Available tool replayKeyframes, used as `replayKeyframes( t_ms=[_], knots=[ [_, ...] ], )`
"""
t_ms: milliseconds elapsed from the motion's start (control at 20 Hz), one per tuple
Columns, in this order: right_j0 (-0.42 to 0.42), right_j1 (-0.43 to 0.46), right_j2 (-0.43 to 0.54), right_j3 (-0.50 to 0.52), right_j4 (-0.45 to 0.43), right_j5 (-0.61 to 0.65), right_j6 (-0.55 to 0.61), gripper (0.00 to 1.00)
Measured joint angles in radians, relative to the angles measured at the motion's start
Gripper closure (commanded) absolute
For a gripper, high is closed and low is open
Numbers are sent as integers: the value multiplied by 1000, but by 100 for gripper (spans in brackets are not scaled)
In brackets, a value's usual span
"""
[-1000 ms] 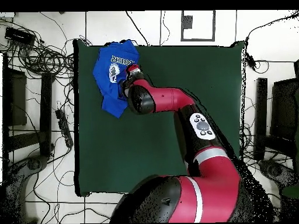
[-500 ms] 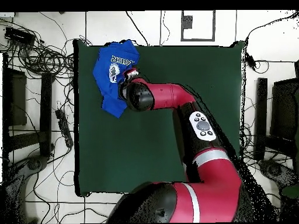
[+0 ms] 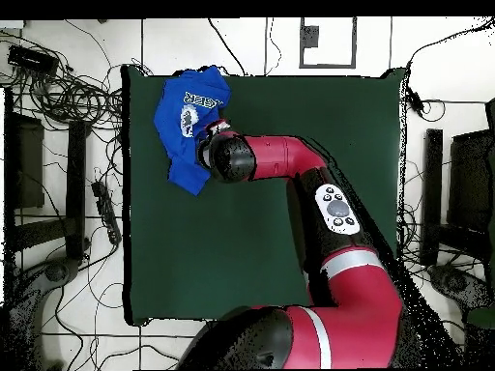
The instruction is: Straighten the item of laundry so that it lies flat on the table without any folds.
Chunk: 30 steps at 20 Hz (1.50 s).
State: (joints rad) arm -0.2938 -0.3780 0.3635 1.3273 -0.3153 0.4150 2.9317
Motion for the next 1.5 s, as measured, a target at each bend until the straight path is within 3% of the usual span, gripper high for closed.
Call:
replayKeyframes(
  t_ms=[600, 1100, 1500],
  knots=[
    [2, -1, 0, 5, 0, -45, 0, 0],
    [55, 5, -8, 5, 3, -54, 0, 0],
    [73, 75, -10, -28, 19, -57, 0, 0]
  ],
)
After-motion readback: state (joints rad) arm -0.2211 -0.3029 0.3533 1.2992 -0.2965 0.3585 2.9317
